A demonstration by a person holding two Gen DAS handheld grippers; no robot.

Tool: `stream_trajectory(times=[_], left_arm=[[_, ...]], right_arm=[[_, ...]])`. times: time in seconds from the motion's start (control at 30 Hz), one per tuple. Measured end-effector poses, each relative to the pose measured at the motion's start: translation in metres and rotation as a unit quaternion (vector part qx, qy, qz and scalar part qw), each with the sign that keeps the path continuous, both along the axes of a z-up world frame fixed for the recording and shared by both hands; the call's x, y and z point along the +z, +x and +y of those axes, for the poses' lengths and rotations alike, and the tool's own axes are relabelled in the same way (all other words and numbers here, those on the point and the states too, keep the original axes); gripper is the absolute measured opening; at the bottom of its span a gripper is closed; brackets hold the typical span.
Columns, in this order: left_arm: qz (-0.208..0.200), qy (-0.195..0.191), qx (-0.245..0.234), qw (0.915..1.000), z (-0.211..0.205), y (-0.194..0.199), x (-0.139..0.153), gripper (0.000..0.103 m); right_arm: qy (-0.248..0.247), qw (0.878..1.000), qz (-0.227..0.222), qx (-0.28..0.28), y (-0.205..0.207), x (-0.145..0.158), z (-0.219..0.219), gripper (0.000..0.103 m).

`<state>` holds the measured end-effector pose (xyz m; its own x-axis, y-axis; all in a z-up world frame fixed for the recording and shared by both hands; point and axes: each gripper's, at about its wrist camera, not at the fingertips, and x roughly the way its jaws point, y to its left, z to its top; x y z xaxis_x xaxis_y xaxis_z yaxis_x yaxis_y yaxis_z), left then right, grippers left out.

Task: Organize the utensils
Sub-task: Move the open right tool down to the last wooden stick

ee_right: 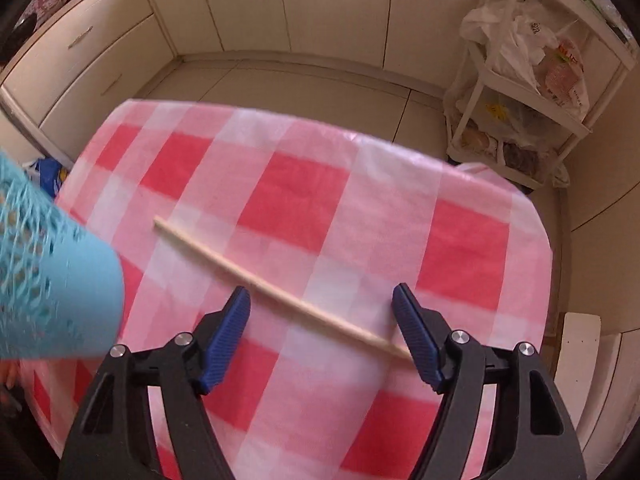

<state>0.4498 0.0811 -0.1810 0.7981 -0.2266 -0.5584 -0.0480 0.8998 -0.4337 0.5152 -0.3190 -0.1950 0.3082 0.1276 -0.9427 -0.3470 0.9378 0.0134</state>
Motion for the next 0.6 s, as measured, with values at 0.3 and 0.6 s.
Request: stream_trajectory(times=[0.3,0.6], left_arm=[[0.008,0.004,-0.004,0.9999,-0.005,0.001,-0.005,0.054],[0.011,0.0,-0.004,0.9999,-0.002,0.002,-0.006,0.054]], right_arm=[[0.019,0.995,0.054,0.08,-0.101,0.015,0.048,0.075],[-0.062,0.992,-0.048,0.096,-0.071,0.009,0.119,0.036]])
